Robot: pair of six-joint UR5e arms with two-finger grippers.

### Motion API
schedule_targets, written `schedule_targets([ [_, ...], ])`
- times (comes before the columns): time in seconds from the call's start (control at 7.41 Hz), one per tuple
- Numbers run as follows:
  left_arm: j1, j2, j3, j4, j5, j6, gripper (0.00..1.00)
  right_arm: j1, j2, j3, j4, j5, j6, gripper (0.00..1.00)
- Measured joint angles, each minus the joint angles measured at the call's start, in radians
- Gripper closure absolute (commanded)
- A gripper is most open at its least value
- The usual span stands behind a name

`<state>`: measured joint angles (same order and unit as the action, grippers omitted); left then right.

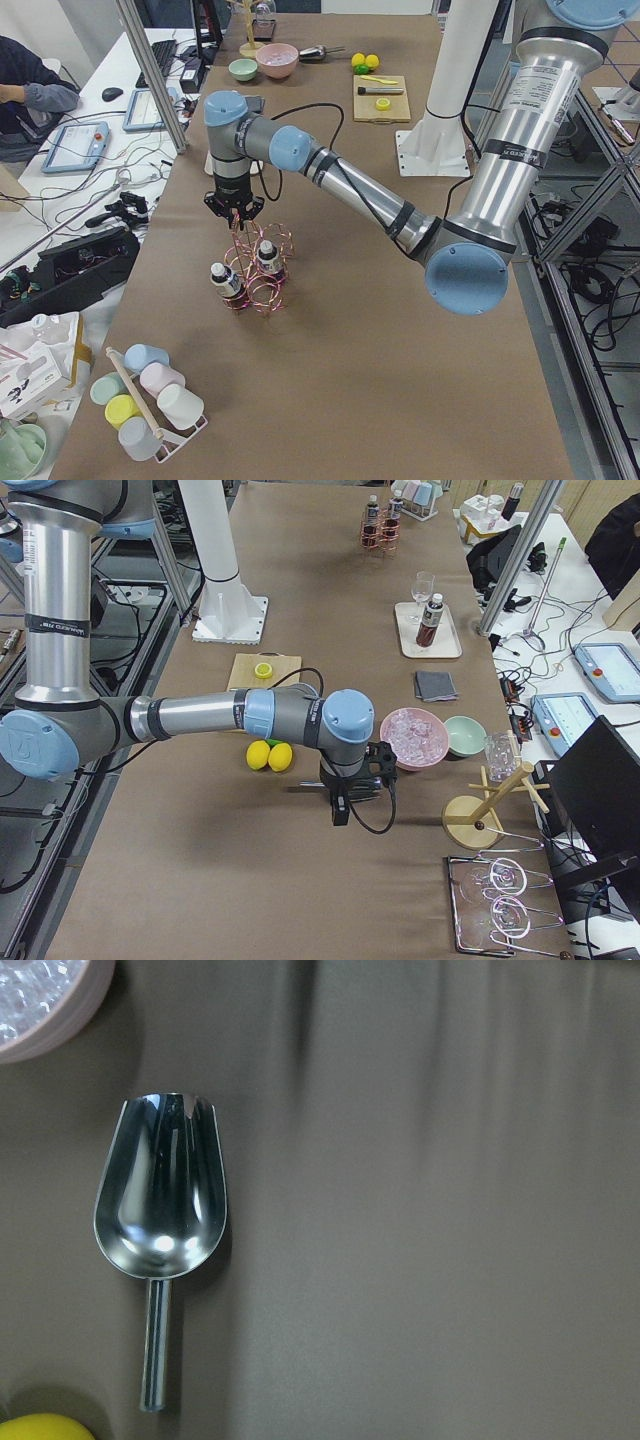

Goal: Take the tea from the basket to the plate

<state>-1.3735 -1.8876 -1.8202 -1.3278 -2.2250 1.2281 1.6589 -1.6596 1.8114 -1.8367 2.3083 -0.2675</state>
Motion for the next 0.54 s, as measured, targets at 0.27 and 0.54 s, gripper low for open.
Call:
schedule_targets([
  [0.27, 0.001, -0.005, -0.005, 0.002, -0.002, -0.077, 1.00, 0.000, 0.005, -0.070, -0.006, 0.030, 0.004, 0.00],
  [0.54, 0.001, -0.011, -0.010, 0.004, -0.002, -0.153, 1.00, 0.000, 0.004, -0.095, 0.022, 0.036, 0.005, 0.00],
])
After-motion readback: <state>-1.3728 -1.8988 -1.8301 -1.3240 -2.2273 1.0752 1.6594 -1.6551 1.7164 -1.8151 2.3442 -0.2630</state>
